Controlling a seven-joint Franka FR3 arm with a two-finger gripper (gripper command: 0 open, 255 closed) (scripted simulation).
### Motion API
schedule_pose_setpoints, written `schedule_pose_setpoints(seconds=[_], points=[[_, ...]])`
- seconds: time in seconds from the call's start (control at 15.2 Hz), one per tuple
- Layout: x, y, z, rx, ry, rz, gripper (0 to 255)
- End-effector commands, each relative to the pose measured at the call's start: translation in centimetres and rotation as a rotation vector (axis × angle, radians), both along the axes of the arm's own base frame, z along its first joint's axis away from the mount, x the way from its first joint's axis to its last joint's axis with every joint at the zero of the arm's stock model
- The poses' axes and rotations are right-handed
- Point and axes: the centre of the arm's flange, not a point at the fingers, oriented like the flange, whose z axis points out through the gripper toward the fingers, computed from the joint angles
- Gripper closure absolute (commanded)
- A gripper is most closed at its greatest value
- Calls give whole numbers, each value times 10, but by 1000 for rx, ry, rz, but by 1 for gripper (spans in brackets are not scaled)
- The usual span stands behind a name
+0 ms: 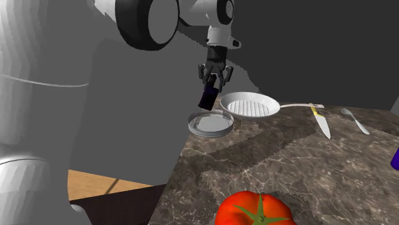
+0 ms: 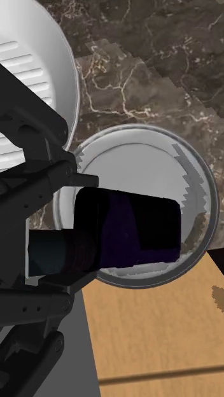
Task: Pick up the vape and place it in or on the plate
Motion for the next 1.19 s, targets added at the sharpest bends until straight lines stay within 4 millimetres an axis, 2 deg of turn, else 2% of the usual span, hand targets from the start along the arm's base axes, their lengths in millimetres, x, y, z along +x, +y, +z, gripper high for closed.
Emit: schedule_pose_setpoints(seconds=[0.0,0.07,1.06,1.12], points=[[-12,-22,1,-1,0,-1,255],[-19,-40,3,-1,0,-1,255],[-19,-40,-78,-1,0,-1,255],[-20,-40,-78,-1,0,-1,255]])
